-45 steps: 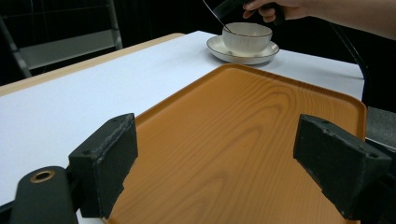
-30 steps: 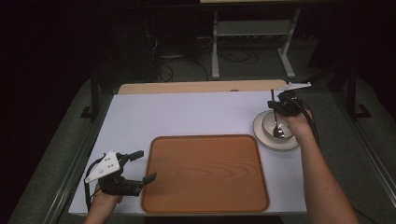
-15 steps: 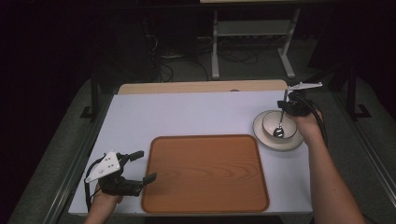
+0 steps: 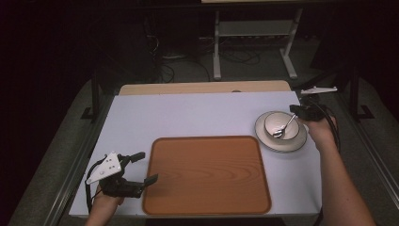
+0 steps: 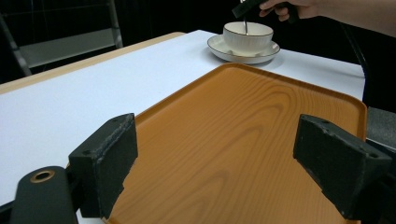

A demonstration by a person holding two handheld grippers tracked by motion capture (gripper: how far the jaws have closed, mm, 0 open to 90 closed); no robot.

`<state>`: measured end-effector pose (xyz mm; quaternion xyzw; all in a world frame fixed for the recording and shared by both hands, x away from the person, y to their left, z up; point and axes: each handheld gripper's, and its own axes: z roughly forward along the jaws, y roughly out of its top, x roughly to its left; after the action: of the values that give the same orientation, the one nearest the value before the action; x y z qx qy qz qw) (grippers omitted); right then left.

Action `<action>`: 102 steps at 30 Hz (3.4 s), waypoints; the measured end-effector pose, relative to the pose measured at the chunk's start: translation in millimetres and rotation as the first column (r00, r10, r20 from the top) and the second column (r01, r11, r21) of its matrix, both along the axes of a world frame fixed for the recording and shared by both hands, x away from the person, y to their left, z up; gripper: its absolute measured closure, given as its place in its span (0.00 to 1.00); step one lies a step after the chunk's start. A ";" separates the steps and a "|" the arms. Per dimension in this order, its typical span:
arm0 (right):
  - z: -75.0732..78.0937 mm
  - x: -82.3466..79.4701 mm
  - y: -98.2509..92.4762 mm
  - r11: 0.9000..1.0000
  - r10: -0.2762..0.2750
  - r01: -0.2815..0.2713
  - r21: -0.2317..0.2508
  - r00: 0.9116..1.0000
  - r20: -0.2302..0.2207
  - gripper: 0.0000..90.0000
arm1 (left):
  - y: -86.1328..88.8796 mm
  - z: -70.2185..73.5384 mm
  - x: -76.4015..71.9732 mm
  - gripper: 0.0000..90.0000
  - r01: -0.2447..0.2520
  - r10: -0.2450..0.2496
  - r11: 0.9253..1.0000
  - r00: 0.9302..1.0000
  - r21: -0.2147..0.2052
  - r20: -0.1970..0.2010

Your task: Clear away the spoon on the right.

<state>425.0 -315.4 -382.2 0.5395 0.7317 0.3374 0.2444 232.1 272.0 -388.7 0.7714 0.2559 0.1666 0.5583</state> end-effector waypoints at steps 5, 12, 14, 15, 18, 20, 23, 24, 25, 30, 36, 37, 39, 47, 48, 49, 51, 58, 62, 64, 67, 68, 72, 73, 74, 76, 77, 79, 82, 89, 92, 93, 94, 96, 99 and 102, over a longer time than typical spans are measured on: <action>-1.5 -6.5 -5.2 1.000 -0.010 0.010 -0.001 1.000 -0.002 0.99 | -0.4 0.2 -0.2 0.15 -0.001 0.001 1.000 1.000 -0.002 0.001; -1.9 -20.9 -8.0 0.999 -0.021 0.021 -0.033 1.000 -0.014 0.99 | -1.0 0.6 -0.1 0.15 0.001 -0.001 1.000 1.000 0.000 0.001; -1.8 -24.7 -8.8 0.999 -0.026 0.025 -0.035 1.000 -0.015 0.99 | -1.1 0.6 -0.1 0.15 0.001 -0.001 1.000 1.000 -0.001 0.001; -1.7 -26.8 -9.2 0.999 -0.028 0.027 -0.037 1.000 -0.015 0.99 | -1.1 0.6 -0.1 0.15 0.001 -0.001 1.000 1.000 -0.001 0.001; -0.9 -33.9 -9.9 0.999 -0.032 0.032 -0.035 0.999 -0.016 0.99 | -1.2 0.7 -0.1 0.15 0.003 -0.003 1.000 1.000 -0.001 0.001; 0.4 -38.9 -10.1 0.999 -0.031 0.031 -0.034 0.999 -0.012 0.99 | -1.3 0.7 0.1 0.15 0.003 -0.003 1.000 1.000 0.000 0.000; 1.6 -44.5 -10.6 0.999 -0.029 0.029 -0.025 1.000 -0.004 0.99 | -1.5 0.7 0.6 0.15 0.004 -0.004 1.000 1.000 0.002 0.000; 2.1 -46.3 -10.9 0.999 -0.032 0.032 -0.019 0.999 0.000 0.99 | -1.9 0.7 0.8 0.15 0.005 -0.005 1.000 1.000 0.004 0.001; 2.9 -48.4 -11.3 1.000 -0.029 0.029 -0.011 1.000 0.009 0.96 | -2.1 0.7 0.8 0.15 0.005 -0.005 1.000 1.000 0.002 0.000; 11.5 -62.3 -10.4 1.000 -0.002 0.000 0.027 0.998 0.067 0.82 | -1.5 0.2 1.7 0.15 0.004 -0.004 1.000 1.000 0.000 -0.001; 16.8 -90.5 -7.9 0.997 -0.018 0.007 0.070 0.988 0.153 0.57 | -2.0 0.8 1.0 0.15 0.004 -0.004 1.000 1.000 -0.002 -0.001; 15.4 -93.5 -8.8 0.997 -0.025 0.012 0.079 0.987 0.160 0.56 | -2.0 0.9 0.9 0.15 0.005 -0.005 1.000 1.000 -0.002 0.000; 11.4 -98.7 -10.7 0.995 -0.032 0.017 0.100 0.988 0.153 0.52 | -1.6 1.2 0.9 0.15 0.005 -0.005 1.000 1.000 -0.004 0.003; -3.8 -104.0 -21.1 0.986 -0.092 0.075 0.148 0.989 0.112 0.45 | -1.5 0.8 1.9 0.15 0.005 -0.005 1.000 1.000 -0.010 -0.001; -7.1 -101.4 -23.5 0.982 -0.105 0.086 0.168 0.989 0.105 0.44 | -1.7 0.6 2.0 0.15 0.007 -0.007 1.000 1.000 -0.009 -0.002; -8.2 -100.1 -24.0 0.980 -0.110 0.091 0.175 0.989 0.102 0.44 | -1.9 0.5 2.2 0.15 0.008 -0.008 1.000 1.000 -0.008 -0.003; -11.6 -95.9 -25.6 0.976 -0.122 0.101 0.195 0.988 0.096 0.43 | -1.6 0.4 2.2 0.15 0.007 -0.007 1.000 1.000 -0.008 -0.002; -24.5 -77.6 -23.4 0.966 -0.142 0.120 0.231 0.986 0.083 0.41 | -1.1 -0.4 3.0 0.15 0.001 -0.001 1.000 1.000 -0.008 -0.005; -30.9 -68.4 -19.6 0.965 -0.132 0.109 0.239 0.988 0.083 0.42 | -1.3 -0.8 3.0 0.15 0.001 -0.001 1.000 1.000 -0.005 -0.007; -31.5 -67.3 -19.3 0.965 -0.131 0.108 0.239 0.988 0.085 0.43 | -1.1 -1.0 3.0 0.15 0.001 -0.001 1.000 1.000 -0.005 -0.007; -33.7 -63.0 -18.7 0.964 -0.132 0.105 0.246 0.987 0.093 0.50 | -0.9 -1.1 2.9 0.15 -0.002 0.002 1.000 1.000 -0.005 -0.008; -33.9 -62.5 -18.7 0.964 -0.133 0.107 0.243 0.987 0.090 0.52 | -0.9 -1.2 2.9 0.15 -0.002 0.002 1.000 1.000 -0.005 -0.008; -34.7 -62.3 -19.5 0.966 -0.132 0.108 0.234 0.987 0.090 0.59 | -0.9 -1.8 2.9 0.15 -0.003 0.003 1.000 1.000 -0.006 -0.013; -34.7 -62.4 -19.6 0.966 -0.132 0.108 0.233 0.987 0.090 0.62 | -1.1 -1.7 2.9 0.15 -0.003 0.003 1.000 1.000 -0.006 -0.013; -34.5 -62.5 -19.4 0.967 -0.129 0.105 0.230 0.987 0.092 0.65 | -1.2 -1.6 3.0 0.15 -0.002 0.002 1.000 1.000 -0.002 -0.009; -33.4 -63.5 -16.8 0.974 -0.119 0.097 0.203 0.988 0.102 0.71 | -2.0 -1.7 2.8 0.15 -0.001 0.001 1.000 1.000 0.003 -0.010; -33.0 -63.9 -16.3 0.974 -0.119 0.096 0.203 0.987 0.104 0.72 | -2.2 -1.8 2.8 0.15 0.001 -0.001 1.000 1.000 0.006 -0.009; -31.1 -64.7 -15.7 0.975 -0.117 0.092 0.204 0.987 0.114 0.75 | -2.5 -1.8 2.8 0.15 0.001 -0.001 1.000 1.000 0.007 -0.009; -26.6 -67.1 -14.3 0.978 -0.116 0.088 0.191 0.983 0.141 0.79 | -2.7 -2.0 2.9 0.15 0.002 -0.002 1.000 1.000 0.008 -0.010; -12.4 -72.2 -8.2 0.982 -0.086 0.052 0.182 0.978 0.189 0.87 | -2.2 -2.2 3.2 0.15 0.000 0.000 1.000 1.000 0.005 -0.010; -8.6 -73.2 -5.0 0.985 -0.073 0.039 0.171 0.977 0.200 0.89 | -2.2 -2.1 3.1 0.15 -0.002 0.002 1.000 1.000 0.002 -0.010; -7.2 -73.5 -3.6 0.985 -0.067 0.032 0.170 0.976 0.205 0.90 | -2.2 -2.0 3.0 0.15 -0.002 0.002 1.000 1.000 0.002 -0.008; -5.7 -74.1 -2.4 0.985 -0.061 0.025 0.172 0.976 0.208 0.92 | -2.1 -1.8 2.8 0.15 -0.002 0.002 1.000 1.000 0.004 -0.006; -3.8 -75.2 -1.3 0.985 -0.054 0.016 0.173 0.975 0.216 0.93 | -1.8 -2.0 2.7 0.15 -0.003 0.003 1.000 1.000 0.001 -0.007; 0.5 -77.5 -0.1 0.985 -0.045 0.004 0.174 0.972 0.232 0.98 | -1.2 -1.8 2.7 0.15 -0.011 0.011 1.000 1.000 -0.001 -0.005; 5.8 -79.7 1.3 0.987 -0.037 -0.003 0.160 0.968 0.248 0.98 | -0.8 -1.9 3.0 0.15 -0.014 0.014 1.000 1.000 -0.002 -0.005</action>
<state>345.3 -314.1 -376.3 0.5167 0.6609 0.4581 0.2938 235.1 271.1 -390.6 0.7694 0.2629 0.1683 0.5572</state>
